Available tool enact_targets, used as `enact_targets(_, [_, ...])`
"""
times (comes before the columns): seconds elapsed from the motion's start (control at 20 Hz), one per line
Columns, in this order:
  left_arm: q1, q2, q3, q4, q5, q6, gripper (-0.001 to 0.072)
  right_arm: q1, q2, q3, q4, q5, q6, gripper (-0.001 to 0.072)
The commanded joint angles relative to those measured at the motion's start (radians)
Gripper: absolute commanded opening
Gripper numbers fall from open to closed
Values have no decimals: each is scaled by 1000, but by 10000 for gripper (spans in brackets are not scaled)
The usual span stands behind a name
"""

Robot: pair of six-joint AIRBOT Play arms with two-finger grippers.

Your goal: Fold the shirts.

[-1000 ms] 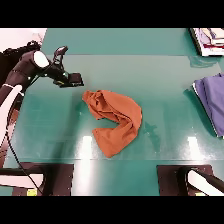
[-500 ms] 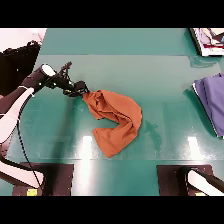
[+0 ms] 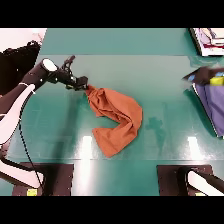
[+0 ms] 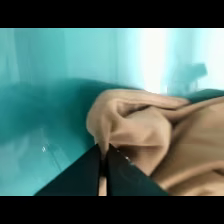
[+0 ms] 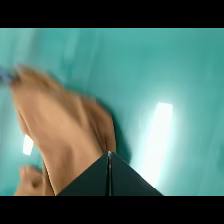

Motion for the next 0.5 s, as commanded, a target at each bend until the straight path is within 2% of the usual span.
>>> enact_targets(0.0, [-1,22,129,26,-58,23,25,106,0,-240,-25,-77,-2,302])
enact_targets(0.05, [-1,22,163,26,-77,24,25,150,0,-308,13,-130,-2,453])
enact_targets(0.2, [-1,22,203,25,-98,24,25,286,-8,-468,142,-296,-2,461])
enact_targets(0.45, [-1,22,203,26,-135,24,24,430,-183,-473,200,-335,-3,454])
